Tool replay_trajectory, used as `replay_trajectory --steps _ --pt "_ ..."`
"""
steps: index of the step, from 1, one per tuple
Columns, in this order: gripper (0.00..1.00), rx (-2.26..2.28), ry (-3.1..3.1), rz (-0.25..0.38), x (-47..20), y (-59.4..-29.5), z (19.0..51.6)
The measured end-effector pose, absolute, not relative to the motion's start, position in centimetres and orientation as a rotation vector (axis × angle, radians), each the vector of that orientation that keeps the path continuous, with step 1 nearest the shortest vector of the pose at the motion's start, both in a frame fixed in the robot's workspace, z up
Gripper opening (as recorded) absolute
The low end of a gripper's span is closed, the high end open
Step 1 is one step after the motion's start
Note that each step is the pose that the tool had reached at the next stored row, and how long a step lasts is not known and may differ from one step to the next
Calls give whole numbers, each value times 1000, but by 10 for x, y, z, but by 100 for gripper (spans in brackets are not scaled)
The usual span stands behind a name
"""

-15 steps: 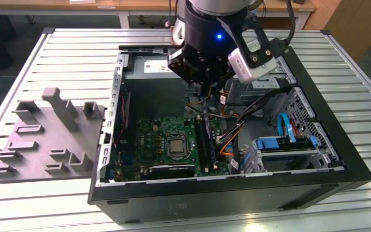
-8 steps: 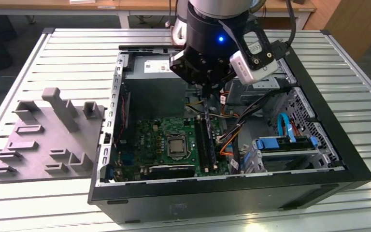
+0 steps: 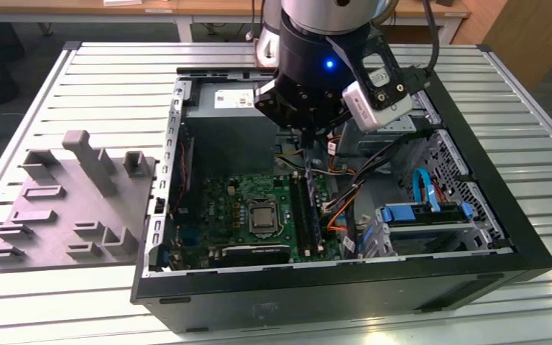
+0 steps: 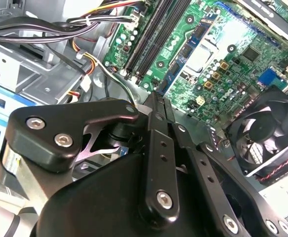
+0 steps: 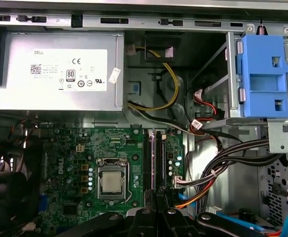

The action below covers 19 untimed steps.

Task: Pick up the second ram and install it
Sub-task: 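Insert the second ram into the second slot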

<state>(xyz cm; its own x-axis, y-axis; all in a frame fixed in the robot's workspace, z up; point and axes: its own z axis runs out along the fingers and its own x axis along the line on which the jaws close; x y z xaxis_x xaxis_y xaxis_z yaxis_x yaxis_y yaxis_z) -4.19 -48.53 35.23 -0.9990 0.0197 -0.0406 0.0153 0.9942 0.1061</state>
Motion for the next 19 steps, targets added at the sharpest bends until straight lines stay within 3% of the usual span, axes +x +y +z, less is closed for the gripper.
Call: replay_trajectory --steps 19 --pt "12 27 3095 164 -40 -485 338"
